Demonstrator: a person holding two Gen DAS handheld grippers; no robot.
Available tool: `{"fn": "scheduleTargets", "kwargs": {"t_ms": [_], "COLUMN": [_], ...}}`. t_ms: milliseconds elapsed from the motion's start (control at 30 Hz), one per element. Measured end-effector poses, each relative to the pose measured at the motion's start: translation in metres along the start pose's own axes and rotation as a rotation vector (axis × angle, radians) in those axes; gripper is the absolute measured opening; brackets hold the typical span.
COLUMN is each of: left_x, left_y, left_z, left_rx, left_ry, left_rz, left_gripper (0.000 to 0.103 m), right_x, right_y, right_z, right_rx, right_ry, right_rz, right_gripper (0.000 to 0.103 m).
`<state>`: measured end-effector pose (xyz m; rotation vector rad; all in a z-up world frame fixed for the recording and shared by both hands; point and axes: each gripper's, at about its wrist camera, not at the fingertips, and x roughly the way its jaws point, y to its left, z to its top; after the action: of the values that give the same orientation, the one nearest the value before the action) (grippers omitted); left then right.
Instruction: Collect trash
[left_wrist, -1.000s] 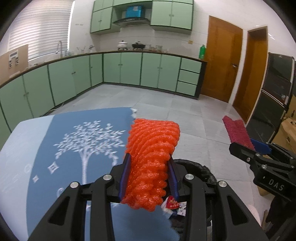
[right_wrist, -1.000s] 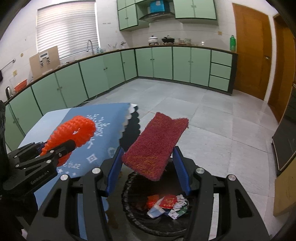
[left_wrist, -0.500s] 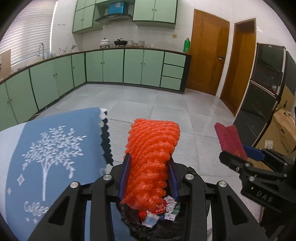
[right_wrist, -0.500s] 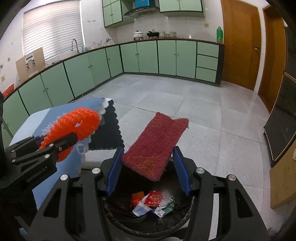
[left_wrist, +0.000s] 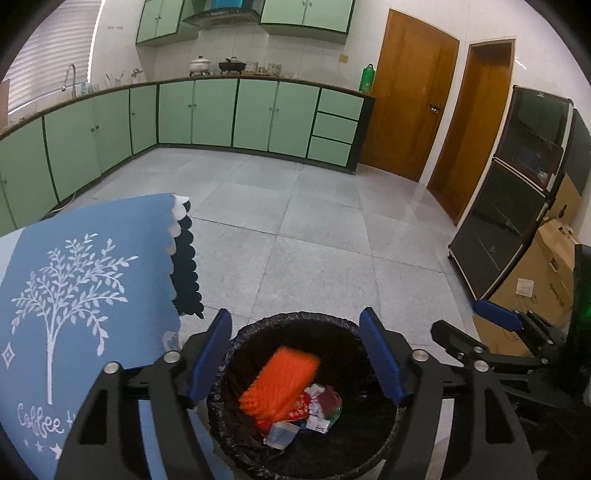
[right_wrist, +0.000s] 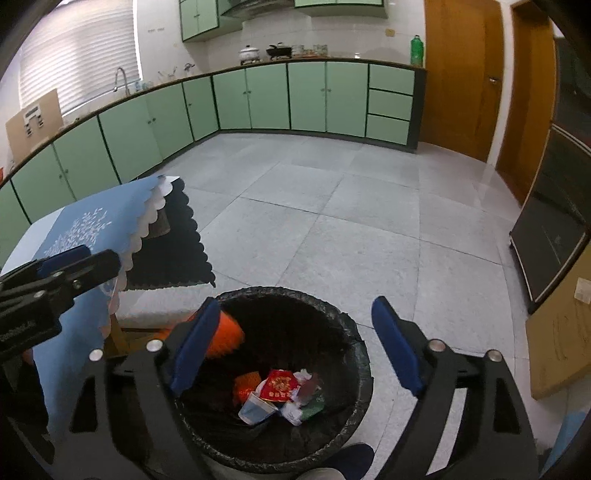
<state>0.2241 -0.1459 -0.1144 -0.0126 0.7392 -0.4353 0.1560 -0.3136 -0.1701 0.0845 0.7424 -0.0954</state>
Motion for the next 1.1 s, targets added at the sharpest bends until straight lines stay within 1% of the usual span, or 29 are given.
{"fn": "scheduleTargets", "kwargs": {"t_ms": [133, 233, 400, 600, 700, 767, 867, 1100], "left_x": [-0.012, -0.025, -0.056, -0.098, -0.117, -0.131, -0.146, -0.176], "left_y": [0.003, 0.006, 0.013, 0.023, 0.024, 0.026, 0.025, 0.025], "left_z": [0.001, 0.003, 0.003, -0.005, -0.010, -0.015, -0.023, -0.037], "left_rx": [-0.009, -0.002, -0.015, -0.029, -0.032, -0.041, -0.043, -0.034], "left_ry": [-0.012, -0.030, -0.059, -0.082, -0.086, -0.087, -0.087, -0.089], "left_rz": [0.005, 0.024, 0.046, 0.079, 0.089, 0.080, 0.087, 0.122], "left_gripper": [0.071, 0.072, 0.074, 0.077, 0.081, 0.085, 0.091, 0.094], "right_x": [-0.008, -0.016, -0.038, -0.073, -0.091, -0.102, -0.118, -0.152], "right_y": [-0.001, 0.000, 0.009, 0.026, 0.034, 0.039, 0.047, 0.054], "right_z": [0.000, 0.005, 0.011, 0.012, 0.009, 0.007, 0.001, -0.010], "right_rx": [0.010, 0.017, 0.042, 0.030, 0.020, 0.009, -0.017, -0.020], "right_ry": [-0.007, -0.011, -0.020, -0.046, -0.056, -0.054, -0.051, -0.070], "right_rz": [0.009, 0.023, 0.065, 0.114, 0.136, 0.161, 0.170, 0.190], "right_gripper": [0.089, 0.090, 0.091, 0.094, 0.097, 0.098, 0.098, 0.098]}}
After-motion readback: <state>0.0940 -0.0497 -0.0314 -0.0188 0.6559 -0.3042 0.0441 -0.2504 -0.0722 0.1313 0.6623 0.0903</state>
